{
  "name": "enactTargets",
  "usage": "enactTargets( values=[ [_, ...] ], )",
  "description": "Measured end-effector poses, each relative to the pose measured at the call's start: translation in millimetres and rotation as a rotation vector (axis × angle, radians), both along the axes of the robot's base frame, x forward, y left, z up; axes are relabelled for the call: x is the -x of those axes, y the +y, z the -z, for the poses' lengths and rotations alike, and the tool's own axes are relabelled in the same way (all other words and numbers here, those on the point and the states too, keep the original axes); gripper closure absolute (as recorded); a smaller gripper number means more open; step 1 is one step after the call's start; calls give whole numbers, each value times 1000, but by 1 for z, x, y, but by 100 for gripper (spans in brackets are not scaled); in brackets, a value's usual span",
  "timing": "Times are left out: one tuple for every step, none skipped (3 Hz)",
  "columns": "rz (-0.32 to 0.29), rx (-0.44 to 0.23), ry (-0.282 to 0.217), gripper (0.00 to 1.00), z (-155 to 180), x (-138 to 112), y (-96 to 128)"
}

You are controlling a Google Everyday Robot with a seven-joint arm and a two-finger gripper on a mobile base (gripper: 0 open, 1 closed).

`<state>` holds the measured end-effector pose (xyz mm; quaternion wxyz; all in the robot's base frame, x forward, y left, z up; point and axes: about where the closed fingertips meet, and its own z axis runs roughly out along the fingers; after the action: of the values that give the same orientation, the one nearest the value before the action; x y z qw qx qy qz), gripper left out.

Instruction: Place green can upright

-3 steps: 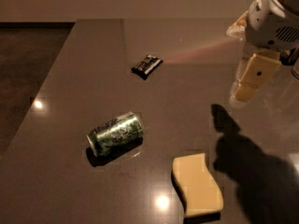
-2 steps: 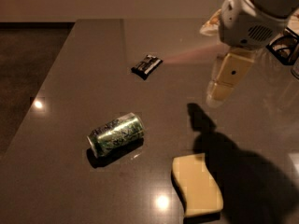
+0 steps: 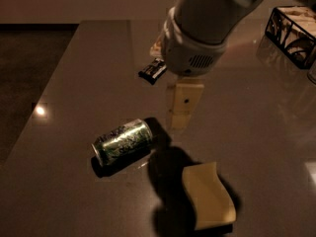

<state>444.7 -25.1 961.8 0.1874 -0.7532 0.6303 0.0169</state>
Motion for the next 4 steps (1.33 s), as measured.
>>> enactTargets(
  values=[
    [-91, 39, 26, 0, 24, 15, 41],
    [-168, 92, 46, 0, 47, 28, 71],
    [-224, 152, 67, 0, 69, 33, 89],
    [-257, 194, 86, 0, 86, 35, 101]
  ],
)
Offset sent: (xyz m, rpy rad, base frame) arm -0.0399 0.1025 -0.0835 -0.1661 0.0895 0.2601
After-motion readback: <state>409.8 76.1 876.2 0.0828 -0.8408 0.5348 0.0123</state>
